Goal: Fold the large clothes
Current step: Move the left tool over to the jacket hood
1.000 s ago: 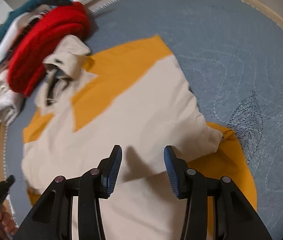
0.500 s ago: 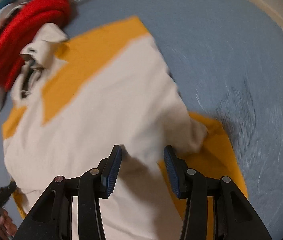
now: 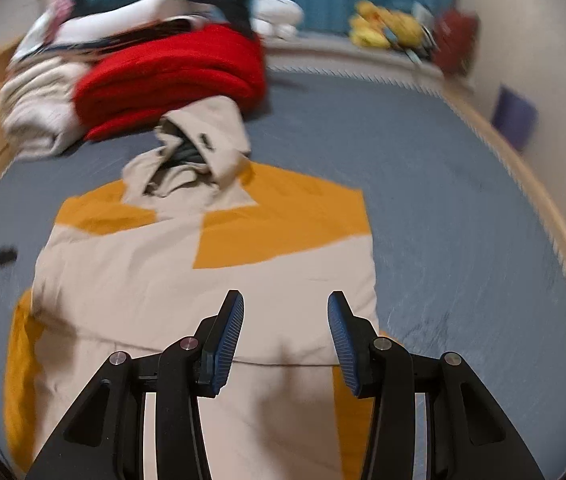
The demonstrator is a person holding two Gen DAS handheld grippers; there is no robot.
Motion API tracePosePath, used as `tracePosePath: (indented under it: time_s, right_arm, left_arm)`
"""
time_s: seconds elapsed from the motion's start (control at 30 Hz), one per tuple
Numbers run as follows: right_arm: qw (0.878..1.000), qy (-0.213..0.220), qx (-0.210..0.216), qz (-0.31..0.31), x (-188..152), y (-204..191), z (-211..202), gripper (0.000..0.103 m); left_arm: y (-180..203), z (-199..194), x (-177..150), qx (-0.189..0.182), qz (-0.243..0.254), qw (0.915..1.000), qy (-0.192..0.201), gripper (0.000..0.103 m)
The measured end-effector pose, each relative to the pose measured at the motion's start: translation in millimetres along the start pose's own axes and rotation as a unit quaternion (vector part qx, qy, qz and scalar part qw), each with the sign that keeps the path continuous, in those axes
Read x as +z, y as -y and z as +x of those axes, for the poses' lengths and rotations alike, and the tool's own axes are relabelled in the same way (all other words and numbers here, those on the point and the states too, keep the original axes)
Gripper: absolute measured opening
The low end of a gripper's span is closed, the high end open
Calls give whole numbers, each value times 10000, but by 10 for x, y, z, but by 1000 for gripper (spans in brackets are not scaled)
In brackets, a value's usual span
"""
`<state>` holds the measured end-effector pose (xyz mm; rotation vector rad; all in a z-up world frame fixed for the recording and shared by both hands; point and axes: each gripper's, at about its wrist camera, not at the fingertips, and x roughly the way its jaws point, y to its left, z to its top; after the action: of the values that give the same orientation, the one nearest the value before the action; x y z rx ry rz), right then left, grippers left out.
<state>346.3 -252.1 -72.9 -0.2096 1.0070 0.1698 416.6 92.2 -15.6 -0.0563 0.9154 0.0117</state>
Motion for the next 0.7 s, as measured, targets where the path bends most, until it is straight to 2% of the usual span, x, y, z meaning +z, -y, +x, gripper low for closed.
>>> tracePosePath:
  time_s: [0.1,0.2,0.27,0.4,0.5,0.57,0.63,0.7]
  right_arm:
    - [10000,2,-25,-68,23,-26,-11,45]
    - [10000,-4,54,82,76,75,-59,45]
    - [9999,-19,-32,150,102,148,-51,45]
    - [9994,-200,-9,275,82,277,48,45]
    - [9989,-337,-38,309,81,349,140,45]
    - [9987,-367,12,340,91,372,199,42]
    - [9985,-405,9,360,97,375,240,23]
    - [9983,-449,47,362,100,361,276,22]
  left_arm:
    - [71,-4,40,-72,86,9999,97,30]
    - [24,115,225,-212,-175,9996,49,30]
    - [12,264,421,-258,-300,9992,-6,30]
    - [51,596,940,-90,-119,9998,165,29]
    - [41,900,1330,-79,-67,9998,162,24]
    - [56,1084,1541,-1,78,9998,158,24]
    - [106,1314,1778,187,428,9987,202,24]
    - [123,1506,1953,267,595,9976,237,24]
